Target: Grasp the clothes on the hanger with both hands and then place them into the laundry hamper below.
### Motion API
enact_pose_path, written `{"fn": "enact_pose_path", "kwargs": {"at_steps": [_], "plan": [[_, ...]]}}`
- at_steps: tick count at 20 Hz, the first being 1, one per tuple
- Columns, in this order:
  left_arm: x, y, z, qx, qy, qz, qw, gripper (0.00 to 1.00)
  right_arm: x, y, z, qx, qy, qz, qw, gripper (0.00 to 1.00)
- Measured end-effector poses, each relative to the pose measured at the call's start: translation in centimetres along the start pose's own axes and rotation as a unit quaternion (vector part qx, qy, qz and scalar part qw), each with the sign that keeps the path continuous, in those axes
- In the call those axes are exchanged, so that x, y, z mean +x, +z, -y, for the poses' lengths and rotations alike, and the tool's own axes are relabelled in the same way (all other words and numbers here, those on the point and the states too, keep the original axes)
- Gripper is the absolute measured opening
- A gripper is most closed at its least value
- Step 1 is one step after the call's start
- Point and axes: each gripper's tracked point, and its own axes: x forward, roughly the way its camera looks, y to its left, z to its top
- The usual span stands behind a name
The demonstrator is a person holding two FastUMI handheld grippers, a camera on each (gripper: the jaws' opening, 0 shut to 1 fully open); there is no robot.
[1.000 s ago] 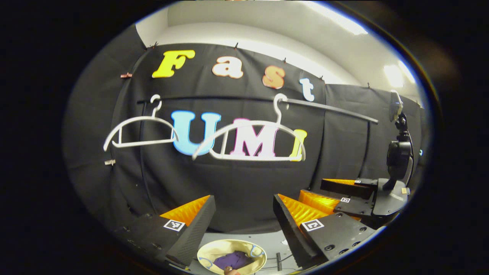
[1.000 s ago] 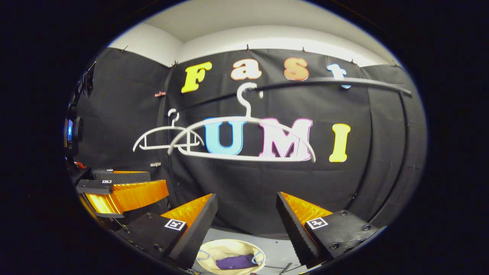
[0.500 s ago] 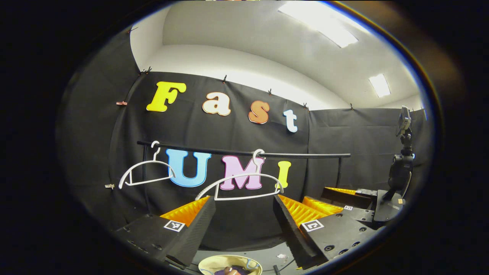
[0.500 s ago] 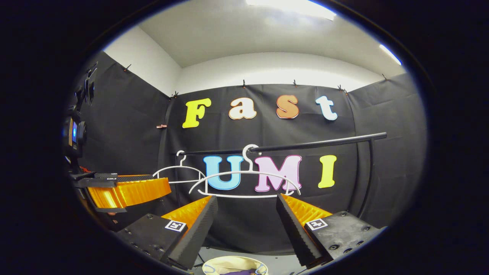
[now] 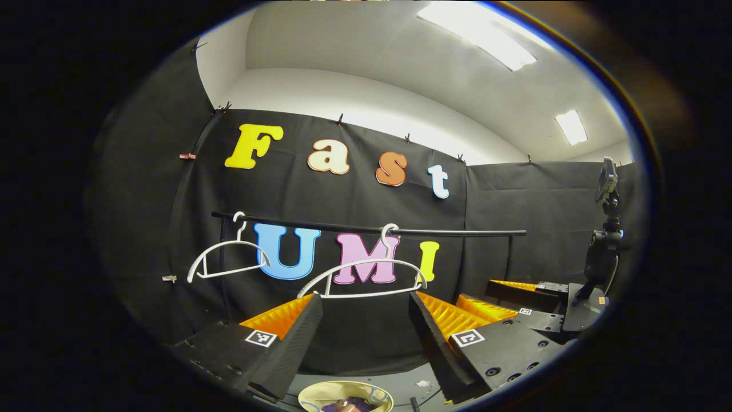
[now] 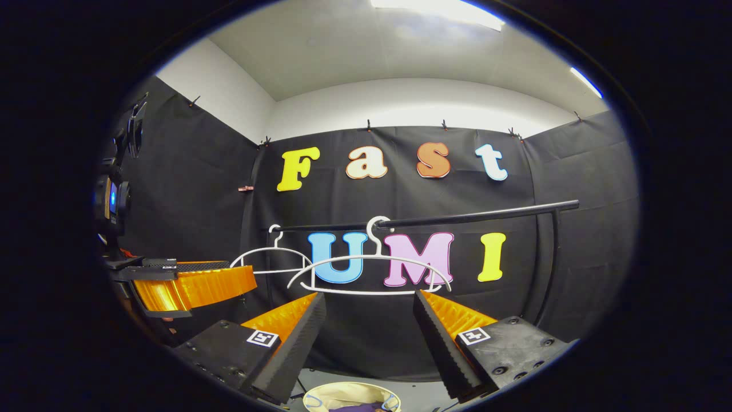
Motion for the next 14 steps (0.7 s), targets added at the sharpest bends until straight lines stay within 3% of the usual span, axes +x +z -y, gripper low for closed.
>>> {"fn": "enact_pose_path", "kwargs": {"at_steps": [14], "plan": [[0.55, -0.24, -0.18, -0.003, 0.005, -0.004, 1.000, 0.95, 0.46, 0.50, 0.93, 0.000, -0.007, 0.004, 1.000, 0.98]]}}
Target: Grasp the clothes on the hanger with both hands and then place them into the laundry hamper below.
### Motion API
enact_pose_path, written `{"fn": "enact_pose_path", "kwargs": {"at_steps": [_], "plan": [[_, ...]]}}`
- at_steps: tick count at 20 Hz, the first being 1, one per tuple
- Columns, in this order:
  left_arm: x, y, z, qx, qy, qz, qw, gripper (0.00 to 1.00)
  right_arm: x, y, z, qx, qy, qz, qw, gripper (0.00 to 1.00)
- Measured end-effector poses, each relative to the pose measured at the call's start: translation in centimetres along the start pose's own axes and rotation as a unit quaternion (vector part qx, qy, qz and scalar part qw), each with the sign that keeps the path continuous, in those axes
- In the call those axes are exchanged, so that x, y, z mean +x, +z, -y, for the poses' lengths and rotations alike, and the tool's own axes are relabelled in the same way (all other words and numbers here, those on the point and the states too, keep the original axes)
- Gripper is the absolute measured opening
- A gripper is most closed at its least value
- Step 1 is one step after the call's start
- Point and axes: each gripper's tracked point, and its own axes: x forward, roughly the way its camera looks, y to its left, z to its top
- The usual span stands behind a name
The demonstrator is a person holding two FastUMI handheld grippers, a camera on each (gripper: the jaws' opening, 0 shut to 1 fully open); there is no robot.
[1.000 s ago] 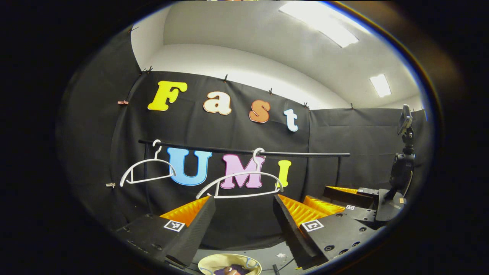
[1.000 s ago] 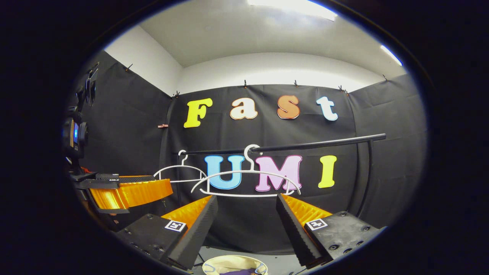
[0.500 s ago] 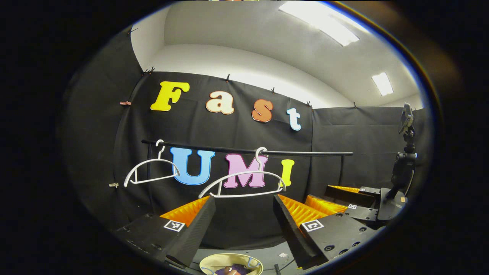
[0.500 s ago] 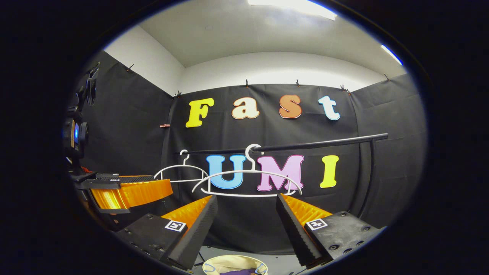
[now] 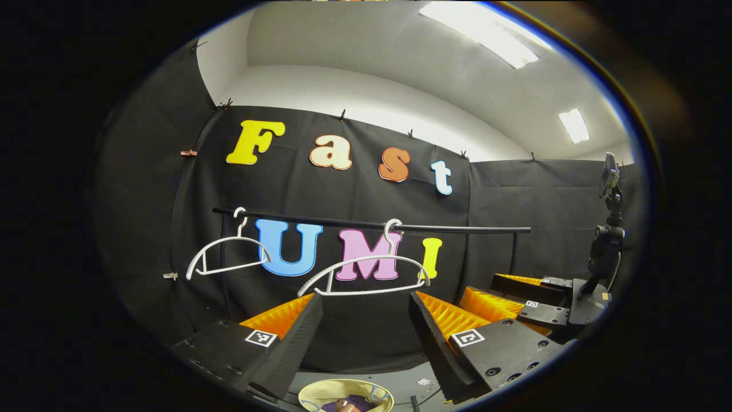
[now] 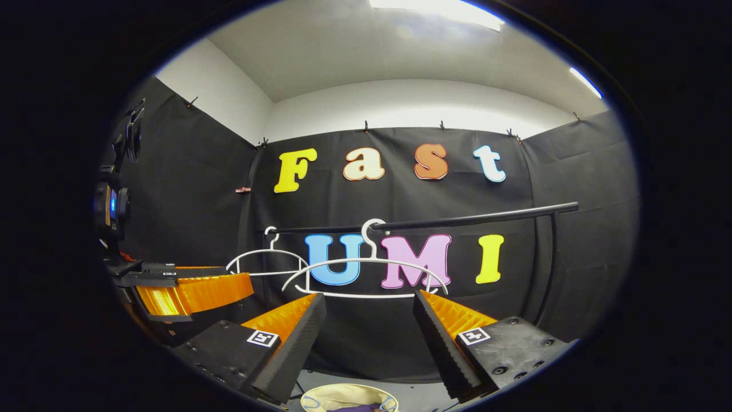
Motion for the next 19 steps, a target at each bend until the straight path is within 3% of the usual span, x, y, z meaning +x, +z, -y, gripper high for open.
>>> {"fn": "enact_pose_path", "kwargs": {"at_steps": [19], "plan": [[0.08, 0.01, 0.38, -0.006, -0.008, 0.006, 1.000, 0.95, -0.39, 0.55, 0.18, -0.015, -0.006, 0.009, 1.000, 0.98]]}}
